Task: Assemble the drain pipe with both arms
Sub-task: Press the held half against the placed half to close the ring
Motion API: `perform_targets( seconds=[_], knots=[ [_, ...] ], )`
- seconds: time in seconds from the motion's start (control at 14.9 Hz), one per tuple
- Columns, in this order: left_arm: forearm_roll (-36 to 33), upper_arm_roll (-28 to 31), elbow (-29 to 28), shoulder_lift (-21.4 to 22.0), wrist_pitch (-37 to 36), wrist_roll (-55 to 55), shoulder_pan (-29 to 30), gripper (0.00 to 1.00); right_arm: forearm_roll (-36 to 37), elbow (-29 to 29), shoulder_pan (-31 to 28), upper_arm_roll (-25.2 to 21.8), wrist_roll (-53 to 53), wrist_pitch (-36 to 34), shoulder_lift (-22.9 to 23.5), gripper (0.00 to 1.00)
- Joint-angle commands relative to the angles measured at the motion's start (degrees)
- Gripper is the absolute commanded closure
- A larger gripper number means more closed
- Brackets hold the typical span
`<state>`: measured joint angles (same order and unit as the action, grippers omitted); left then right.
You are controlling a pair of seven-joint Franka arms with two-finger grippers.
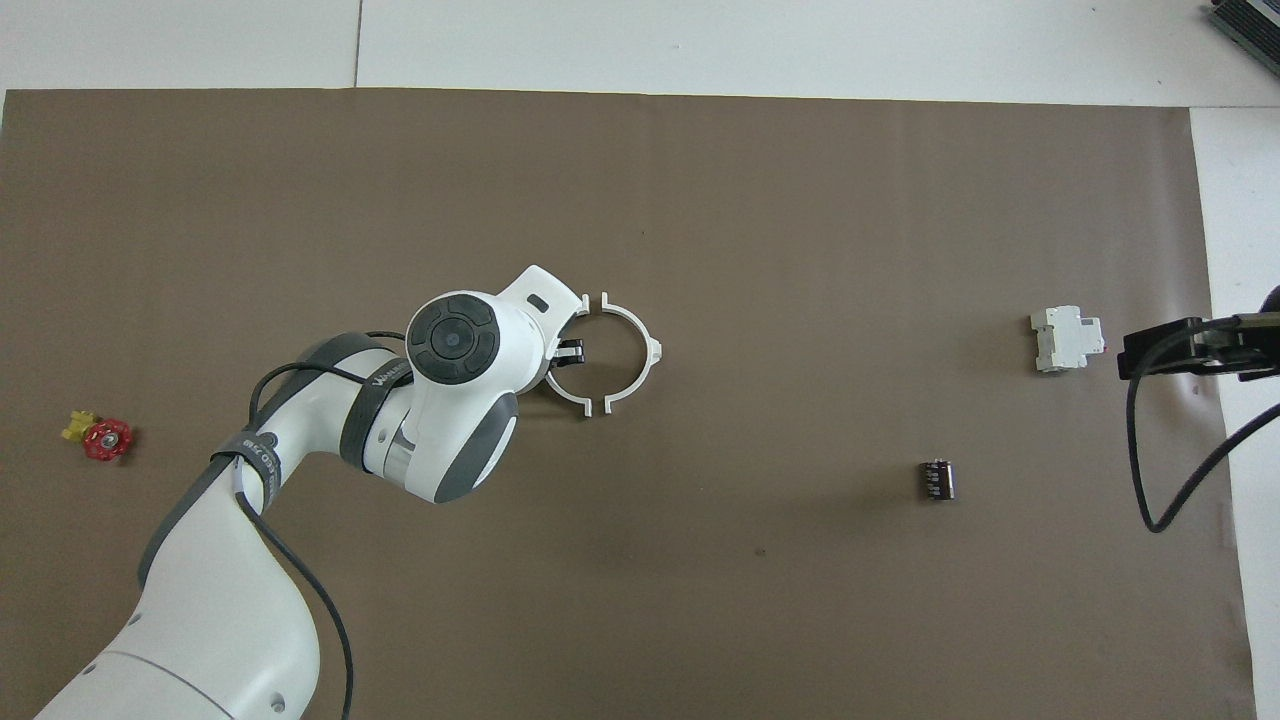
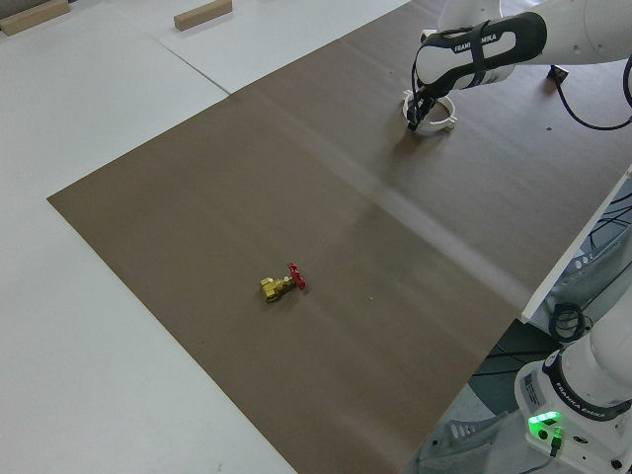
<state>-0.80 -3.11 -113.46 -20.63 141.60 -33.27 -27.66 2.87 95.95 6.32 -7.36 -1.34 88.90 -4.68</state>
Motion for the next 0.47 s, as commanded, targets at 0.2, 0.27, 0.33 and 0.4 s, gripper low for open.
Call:
perform_targets(
  seconds=[0.2, 0.27, 0.33, 0.4],
  knots=[
    [0.0, 1.1, 0.8, -0.4, 0.7, -1.7, -1.2, 1.0, -0.4, 0.5, -0.6, 0.2, 1.3, -0.3, -0.9, 0.0],
    [0.0, 1.1, 0.8, -0.5, 0.7, -2.7, -1.2, 1.0, -0.4, 0.5, -0.6, 0.2, 1.3, -0.3, -0.9, 0.0],
    [0.0, 1.1, 0.9, -0.4, 0.7, -3.5, -1.2, 1.0, -0.4, 0.5, -0.6, 0.2, 1.3, -0.3, -0.9, 0.0],
    [0.0, 1.1, 1.0, -0.4, 0.7, -3.6, -1.2, 1.0, -0.4, 0.5, -0.6, 0.2, 1.3, -0.3, -0.9, 0.0]
  ],
)
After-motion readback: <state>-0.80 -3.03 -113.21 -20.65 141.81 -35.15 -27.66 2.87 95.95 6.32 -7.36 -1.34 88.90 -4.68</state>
